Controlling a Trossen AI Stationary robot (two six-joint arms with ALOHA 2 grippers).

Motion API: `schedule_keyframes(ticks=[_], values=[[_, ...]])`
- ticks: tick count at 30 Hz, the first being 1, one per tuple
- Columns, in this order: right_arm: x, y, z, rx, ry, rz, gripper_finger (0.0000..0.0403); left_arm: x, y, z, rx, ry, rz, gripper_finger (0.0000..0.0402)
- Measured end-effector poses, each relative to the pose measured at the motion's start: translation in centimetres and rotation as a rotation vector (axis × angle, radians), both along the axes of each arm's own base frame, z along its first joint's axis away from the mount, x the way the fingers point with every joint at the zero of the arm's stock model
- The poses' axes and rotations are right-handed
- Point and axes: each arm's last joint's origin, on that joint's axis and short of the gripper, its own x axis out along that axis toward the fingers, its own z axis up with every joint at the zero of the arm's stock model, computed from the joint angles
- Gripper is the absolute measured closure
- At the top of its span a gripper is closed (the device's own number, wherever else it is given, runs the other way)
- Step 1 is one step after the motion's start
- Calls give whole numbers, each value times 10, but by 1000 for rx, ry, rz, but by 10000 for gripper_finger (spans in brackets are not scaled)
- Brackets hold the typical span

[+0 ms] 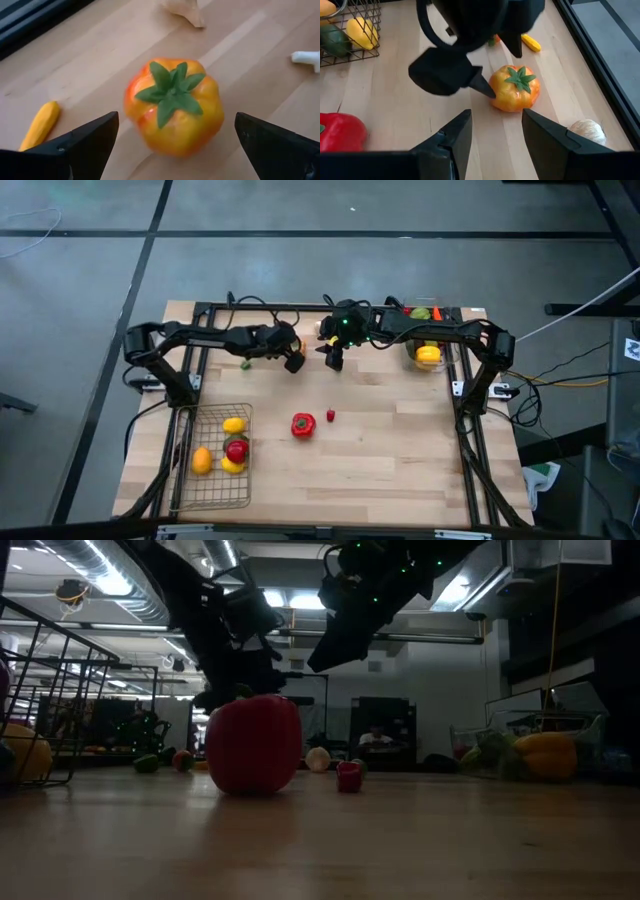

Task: Sort produce into baskets
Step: Put the orange tomato into the wire basket

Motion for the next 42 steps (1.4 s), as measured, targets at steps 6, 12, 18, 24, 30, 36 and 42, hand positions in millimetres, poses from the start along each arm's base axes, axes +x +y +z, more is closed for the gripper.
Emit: schedule_keyframes(ticks=[6, 12, 18, 24, 30, 36, 42], values=[[0, 0, 0, 0, 0, 0, 231, 6, 2, -10, -3, -1, -2, 6], [0, 0, 0, 0, 0, 0, 231, 10, 4, -24, -12, 21, -2, 6], [0, 0, 0, 0, 0, 0, 231, 18, 7, -33, 10, 2, -21, 6], [0, 0, 0, 0, 0, 0, 231, 22, 9, -35, 40, -22, -14, 6], [0, 0, 0, 0, 0, 0, 231, 21, 9, -35, 53, -16, -5, 32], [0, 0, 0, 0, 0, 0, 231, 21, 9, -35, 53, -15, -4, 69], [0, 0, 0, 0, 0, 0, 231, 22, 10, -34, 54, -16, -5, 77]])
